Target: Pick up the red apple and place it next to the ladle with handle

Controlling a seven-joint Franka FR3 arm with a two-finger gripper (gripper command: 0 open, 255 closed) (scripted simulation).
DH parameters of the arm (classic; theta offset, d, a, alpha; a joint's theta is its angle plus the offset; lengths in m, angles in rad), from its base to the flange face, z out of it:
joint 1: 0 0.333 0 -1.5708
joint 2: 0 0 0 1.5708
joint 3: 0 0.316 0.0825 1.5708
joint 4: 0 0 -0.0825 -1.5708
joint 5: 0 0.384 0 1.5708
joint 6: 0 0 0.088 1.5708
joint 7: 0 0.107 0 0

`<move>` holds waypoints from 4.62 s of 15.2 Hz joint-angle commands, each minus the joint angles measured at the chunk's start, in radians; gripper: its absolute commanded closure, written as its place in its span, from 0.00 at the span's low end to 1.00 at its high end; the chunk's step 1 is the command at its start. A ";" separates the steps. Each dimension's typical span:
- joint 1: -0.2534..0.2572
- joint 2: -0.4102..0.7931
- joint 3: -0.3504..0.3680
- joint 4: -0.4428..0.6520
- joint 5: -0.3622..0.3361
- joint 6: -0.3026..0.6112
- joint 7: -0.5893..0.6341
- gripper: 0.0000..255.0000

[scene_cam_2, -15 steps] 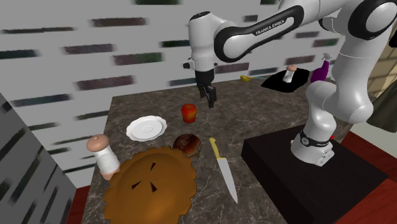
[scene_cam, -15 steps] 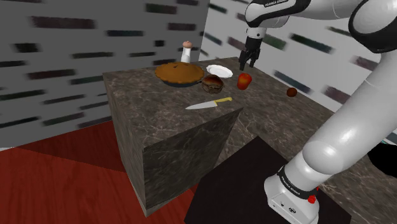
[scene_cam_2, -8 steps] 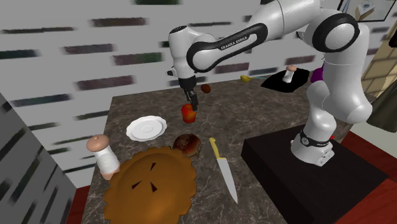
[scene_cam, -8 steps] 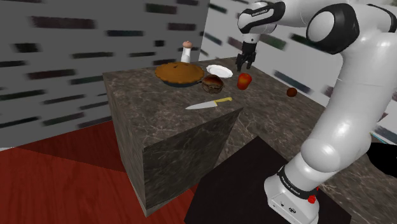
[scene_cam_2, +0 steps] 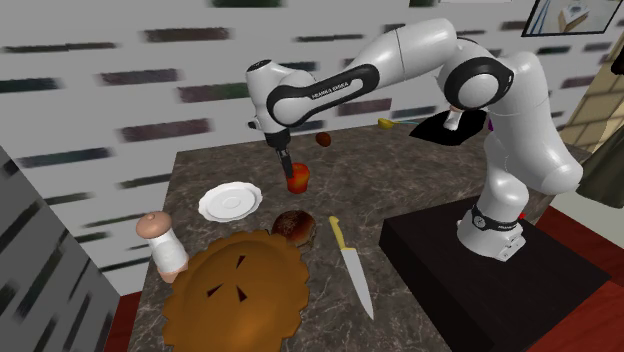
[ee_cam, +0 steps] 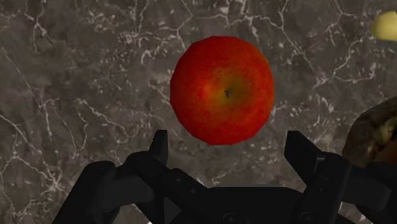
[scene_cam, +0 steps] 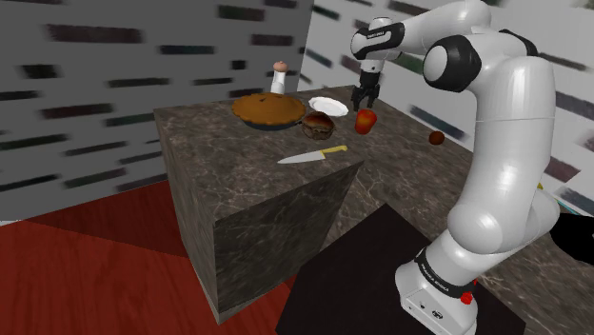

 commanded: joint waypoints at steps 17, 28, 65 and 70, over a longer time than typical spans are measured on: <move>-0.002 0.013 0.001 -0.068 0.003 0.080 -0.003 1.00; -0.001 -0.009 -0.002 -0.035 -0.001 0.026 -0.004 1.00; -0.049 -0.216 -0.050 0.054 -0.052 -0.256 -0.105 1.00; -0.080 -0.344 -0.084 -0.129 -0.092 -0.188 -0.174 1.00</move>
